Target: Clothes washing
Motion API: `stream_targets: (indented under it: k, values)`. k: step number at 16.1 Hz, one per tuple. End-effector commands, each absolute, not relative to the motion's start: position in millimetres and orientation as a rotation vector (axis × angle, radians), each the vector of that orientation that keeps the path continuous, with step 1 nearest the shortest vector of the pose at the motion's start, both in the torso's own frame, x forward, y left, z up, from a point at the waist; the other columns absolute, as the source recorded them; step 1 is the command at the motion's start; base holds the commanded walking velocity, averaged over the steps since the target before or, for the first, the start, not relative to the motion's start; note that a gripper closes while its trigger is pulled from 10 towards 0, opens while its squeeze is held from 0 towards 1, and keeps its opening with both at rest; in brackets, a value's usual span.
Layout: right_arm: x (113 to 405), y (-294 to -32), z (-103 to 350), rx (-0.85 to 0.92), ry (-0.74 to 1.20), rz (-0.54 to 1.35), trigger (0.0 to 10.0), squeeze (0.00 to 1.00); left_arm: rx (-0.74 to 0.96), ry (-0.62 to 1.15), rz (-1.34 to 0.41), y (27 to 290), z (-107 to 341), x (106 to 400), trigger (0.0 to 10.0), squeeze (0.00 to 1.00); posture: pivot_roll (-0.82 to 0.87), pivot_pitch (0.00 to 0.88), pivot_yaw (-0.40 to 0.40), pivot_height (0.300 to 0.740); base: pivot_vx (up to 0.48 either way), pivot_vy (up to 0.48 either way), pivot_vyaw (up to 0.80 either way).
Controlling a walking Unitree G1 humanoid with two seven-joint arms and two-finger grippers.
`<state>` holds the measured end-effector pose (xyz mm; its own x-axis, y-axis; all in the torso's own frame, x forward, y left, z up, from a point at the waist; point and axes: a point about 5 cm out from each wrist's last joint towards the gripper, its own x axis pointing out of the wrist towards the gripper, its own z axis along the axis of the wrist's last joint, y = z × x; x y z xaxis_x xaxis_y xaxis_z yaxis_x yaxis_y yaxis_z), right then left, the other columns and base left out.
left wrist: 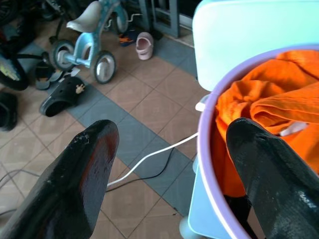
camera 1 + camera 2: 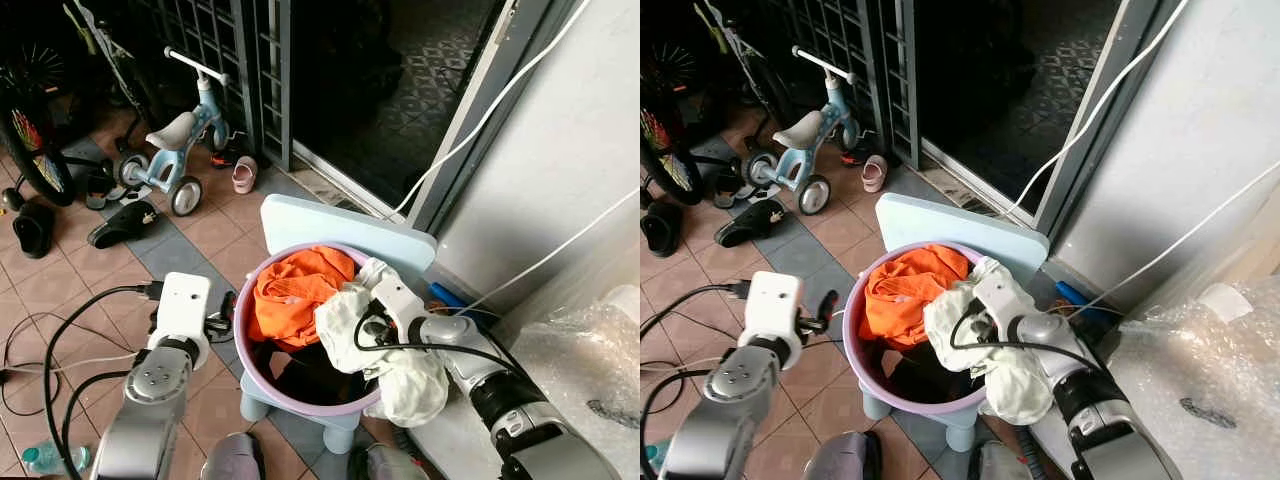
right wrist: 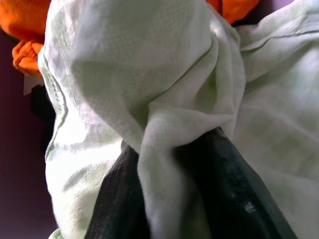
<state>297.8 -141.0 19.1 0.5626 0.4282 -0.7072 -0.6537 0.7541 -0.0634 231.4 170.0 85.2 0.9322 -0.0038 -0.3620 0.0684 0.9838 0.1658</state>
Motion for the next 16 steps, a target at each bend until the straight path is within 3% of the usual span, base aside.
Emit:
stream_targets:
  k: [1,10,12,16]
  values:
    - [300,-142,21,-0.319,0.734,0.639,0.0,0.00,0.185,0.367,-0.032,171,87,231,10.0,0.00,0.05,0.076,-0.070,0.740,0.000,0.000,0.00]
    - [303,-132,41,-0.145,0.591,0.577,0.0,0.00,0.172,0.357,-0.049,162,85,237,10.0,0.00,0.02,0.069,-0.051,0.740,0.000,0.000,0.00]
    - [302,-128,53,-0.074,0.506,0.561,0.0,0.00,0.164,0.333,-0.077,156,90,239,10.0,0.00,0.02,0.076,-0.045,0.740,0.000,0.000,0.00]
    - [303,-116,102,0.048,0.161,0.554,0.0,0.00,0.184,0.337,-0.110,149,81,240,10.0,0.00,0.00,0.036,-0.052,0.740,0.000,0.000,0.00]
